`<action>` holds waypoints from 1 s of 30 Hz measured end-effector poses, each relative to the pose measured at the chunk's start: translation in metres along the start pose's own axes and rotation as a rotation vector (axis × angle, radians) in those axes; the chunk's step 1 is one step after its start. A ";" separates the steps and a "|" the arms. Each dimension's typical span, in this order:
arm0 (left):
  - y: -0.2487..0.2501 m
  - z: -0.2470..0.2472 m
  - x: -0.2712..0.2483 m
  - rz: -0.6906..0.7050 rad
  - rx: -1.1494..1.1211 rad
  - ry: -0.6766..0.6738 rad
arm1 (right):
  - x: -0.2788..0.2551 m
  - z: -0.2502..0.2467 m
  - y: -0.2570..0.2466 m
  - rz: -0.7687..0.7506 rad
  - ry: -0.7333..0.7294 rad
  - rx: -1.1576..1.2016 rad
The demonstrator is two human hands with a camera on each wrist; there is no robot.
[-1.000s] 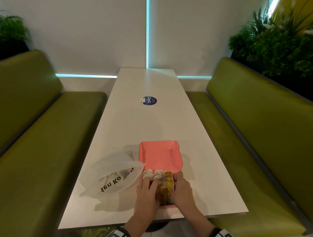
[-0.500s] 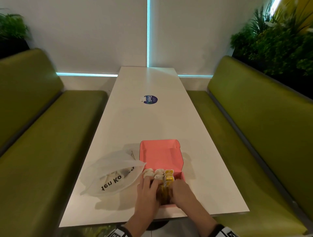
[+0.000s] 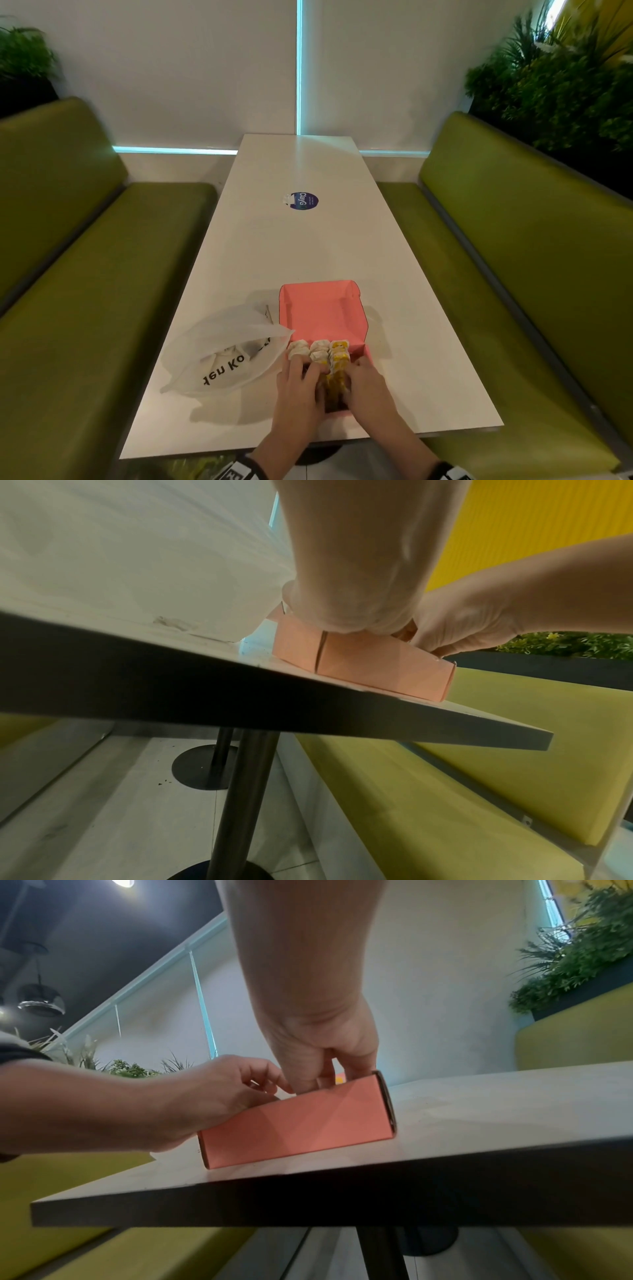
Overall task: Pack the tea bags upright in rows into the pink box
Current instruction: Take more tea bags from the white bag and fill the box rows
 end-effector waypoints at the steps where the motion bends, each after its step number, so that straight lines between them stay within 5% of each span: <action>1: -0.001 0.001 0.000 -0.007 0.000 -0.010 | 0.000 -0.001 -0.001 0.015 -0.016 -0.021; 15: -0.002 -0.003 0.001 0.023 -0.045 0.009 | 0.000 -0.005 -0.001 0.052 -0.015 0.053; 19: 0.005 -0.029 0.004 0.031 -0.186 0.160 | -0.002 -0.025 -0.009 0.013 0.002 -0.011; 23: -0.002 -0.081 0.007 0.070 -0.025 0.410 | -0.002 -0.040 -0.034 -0.139 0.045 0.033; 26: -0.026 -0.116 0.004 -0.104 0.230 0.481 | 0.000 -0.037 -0.067 -0.329 0.031 0.155; 30: -0.055 -0.135 0.005 -0.400 0.414 0.206 | 0.010 -0.009 -0.119 -0.510 -0.159 0.158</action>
Point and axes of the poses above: each hand's wrist, its own x-axis towards the middle knuckle, its own z-axis out of the palm, y = z × x, the point moved 1 cm from there along x, towards the middle knuckle, and after that the axes turned 7 degrees about y, right-handed, at the moved point
